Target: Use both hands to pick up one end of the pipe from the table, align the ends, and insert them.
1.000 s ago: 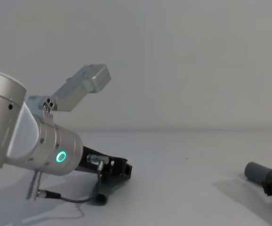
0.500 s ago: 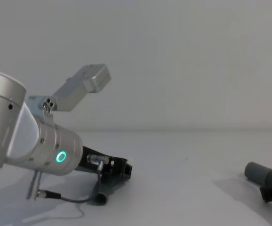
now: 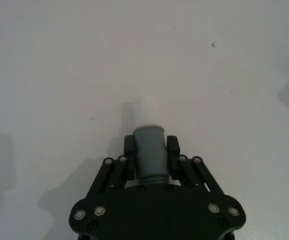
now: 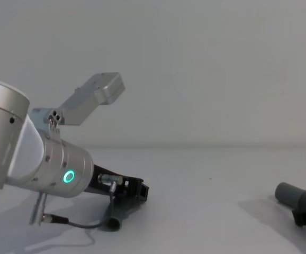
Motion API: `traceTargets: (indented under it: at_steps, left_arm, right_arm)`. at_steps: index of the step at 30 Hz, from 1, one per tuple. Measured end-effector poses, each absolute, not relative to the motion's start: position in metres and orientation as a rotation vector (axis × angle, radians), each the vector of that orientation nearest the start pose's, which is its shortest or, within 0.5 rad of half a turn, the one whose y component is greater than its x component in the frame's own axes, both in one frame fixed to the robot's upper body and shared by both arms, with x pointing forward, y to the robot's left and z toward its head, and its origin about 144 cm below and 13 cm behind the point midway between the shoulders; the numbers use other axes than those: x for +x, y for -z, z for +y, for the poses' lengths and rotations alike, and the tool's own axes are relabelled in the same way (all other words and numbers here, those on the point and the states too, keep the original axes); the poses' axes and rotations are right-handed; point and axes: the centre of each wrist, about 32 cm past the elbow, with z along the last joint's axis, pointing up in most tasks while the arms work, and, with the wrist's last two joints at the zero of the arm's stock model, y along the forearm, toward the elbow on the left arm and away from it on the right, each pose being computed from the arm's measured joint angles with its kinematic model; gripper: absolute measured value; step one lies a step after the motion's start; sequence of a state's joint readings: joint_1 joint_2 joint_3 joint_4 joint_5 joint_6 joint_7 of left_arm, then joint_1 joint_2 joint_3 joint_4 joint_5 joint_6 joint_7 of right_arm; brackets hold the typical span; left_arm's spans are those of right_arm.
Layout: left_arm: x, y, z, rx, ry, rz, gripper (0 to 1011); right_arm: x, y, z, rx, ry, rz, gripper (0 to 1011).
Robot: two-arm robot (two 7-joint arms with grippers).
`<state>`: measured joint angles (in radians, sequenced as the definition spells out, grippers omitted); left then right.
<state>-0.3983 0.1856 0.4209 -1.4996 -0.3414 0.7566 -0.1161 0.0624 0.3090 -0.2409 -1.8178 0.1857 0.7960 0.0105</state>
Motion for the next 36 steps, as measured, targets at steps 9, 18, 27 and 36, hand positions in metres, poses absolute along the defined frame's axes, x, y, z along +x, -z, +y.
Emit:
traceTargets:
  at_steps: [9,18,27,36]
  left_arm:
    - [0.5374,-1.2356,0.1555,0.442,-1.014,0.344,368]
    - [0.5374,-1.2357,0.1555,0.441,-1.014,0.344,368]
    - [0.5374,-1.2357,0.1555,0.441,-1.014,0.344,368]
    - [0.5374,-1.2358,0.1554,0.441,-1.014,0.344,368]
  right_arm:
    - [0.4568,-1.2198,-0.2220,-0.576,1.284,0.263,774]
    - [0.4573,-1.2196,-0.2218,-0.579,1.284,0.265,718]
    - [0.4575,-1.2193,-0.2217,-0.581,1.285,0.266,664]
    - [0.4576,-1.2191,-0.2218,-0.583,1.285,0.267,604]
